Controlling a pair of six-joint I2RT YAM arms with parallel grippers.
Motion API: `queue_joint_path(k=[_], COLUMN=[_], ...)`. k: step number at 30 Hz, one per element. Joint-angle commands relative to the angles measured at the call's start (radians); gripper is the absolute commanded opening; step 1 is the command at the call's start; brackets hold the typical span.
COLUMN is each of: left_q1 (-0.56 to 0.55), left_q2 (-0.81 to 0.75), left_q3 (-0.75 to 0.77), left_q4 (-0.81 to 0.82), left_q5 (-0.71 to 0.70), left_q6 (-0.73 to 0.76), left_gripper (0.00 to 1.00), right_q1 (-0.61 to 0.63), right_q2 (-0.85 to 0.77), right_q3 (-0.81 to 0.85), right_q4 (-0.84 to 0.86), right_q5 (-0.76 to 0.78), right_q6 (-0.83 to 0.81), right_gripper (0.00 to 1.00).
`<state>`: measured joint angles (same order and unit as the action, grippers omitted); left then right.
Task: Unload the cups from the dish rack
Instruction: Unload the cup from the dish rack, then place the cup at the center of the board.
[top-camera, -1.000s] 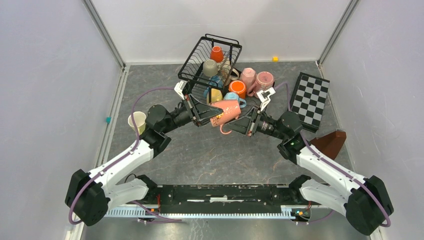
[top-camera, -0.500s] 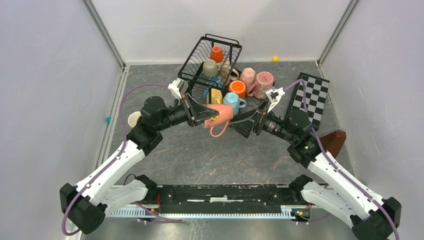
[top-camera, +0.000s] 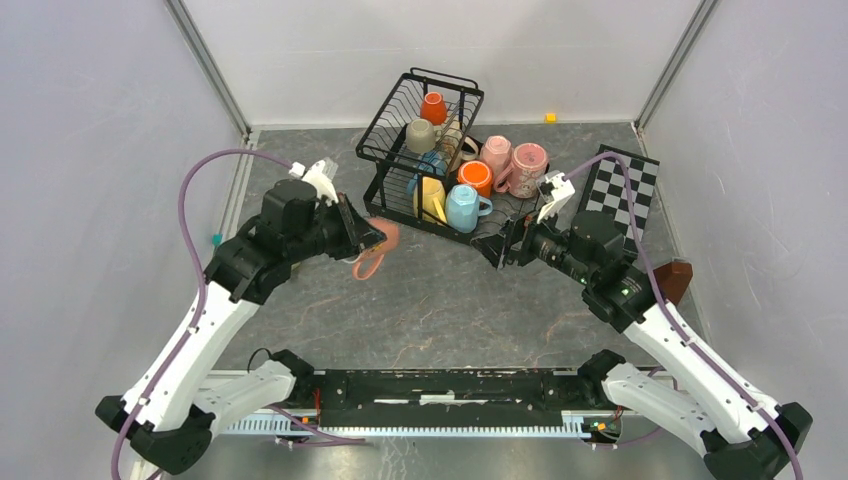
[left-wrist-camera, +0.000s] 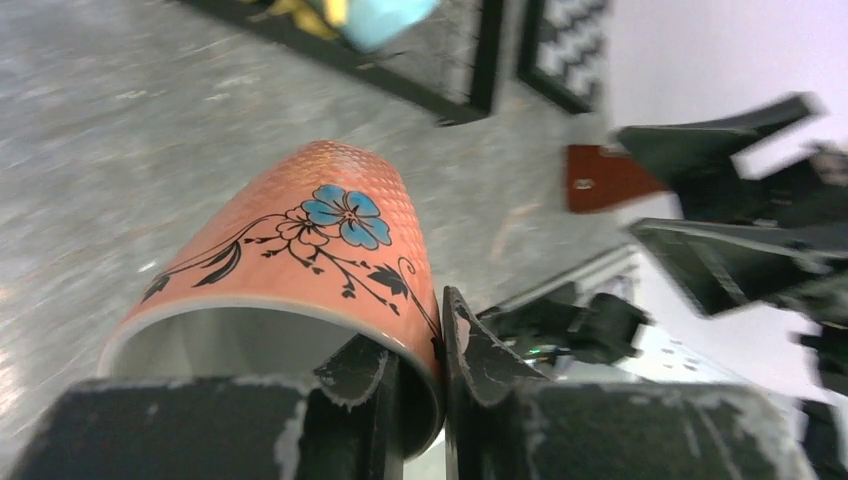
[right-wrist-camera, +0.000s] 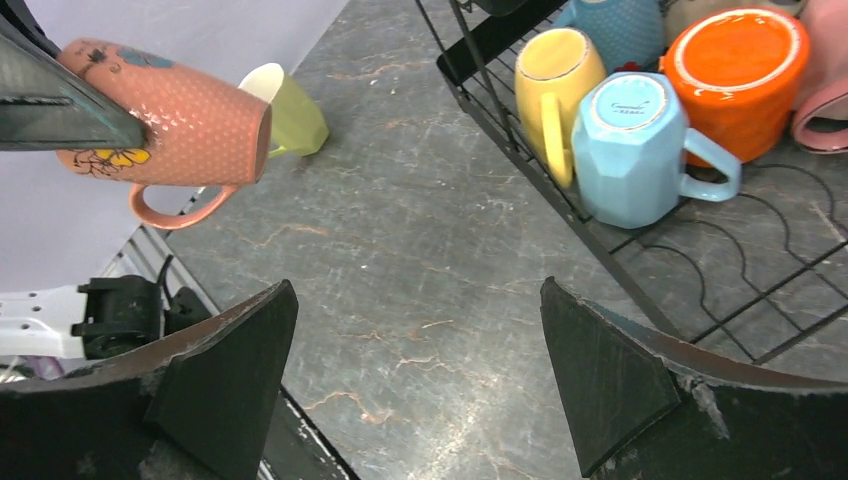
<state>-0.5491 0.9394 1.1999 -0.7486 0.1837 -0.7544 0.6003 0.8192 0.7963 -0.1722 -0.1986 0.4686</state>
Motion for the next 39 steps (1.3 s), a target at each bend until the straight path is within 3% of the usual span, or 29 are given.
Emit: queue_joint_path(k=[1,11,24,39], left_q1=[0.006,0.089,0.324,0.406], left_q2=[0.053,0.182,0.418,0.616], left_q3=[0.082,0.075,0.003,-0.027], left_q4=[-0.203,-0.23,-0.076,0.025], left_q5=[-0.229,-0.423,-0.317,-0.249], left_q6=[0.141,0.218,0.299,0.32], left_gripper=[0.02,0.02,0.02,0.02], right_q1=[0.0,0.0,0.001,0.001], right_q2=[-0.004,-0.041,-0.03,-0.037], right_q3=[0.057,0.048,0.046,0.037], right_q4=[-0.029,-0.063,-0.07,-0.08], right_q5=[0.065,0.143,0.121,0.096], right_q6=[-0.062,-0.082,-0.097,-0.111], right_gripper=[0.98,0.98,0.98,0.98])
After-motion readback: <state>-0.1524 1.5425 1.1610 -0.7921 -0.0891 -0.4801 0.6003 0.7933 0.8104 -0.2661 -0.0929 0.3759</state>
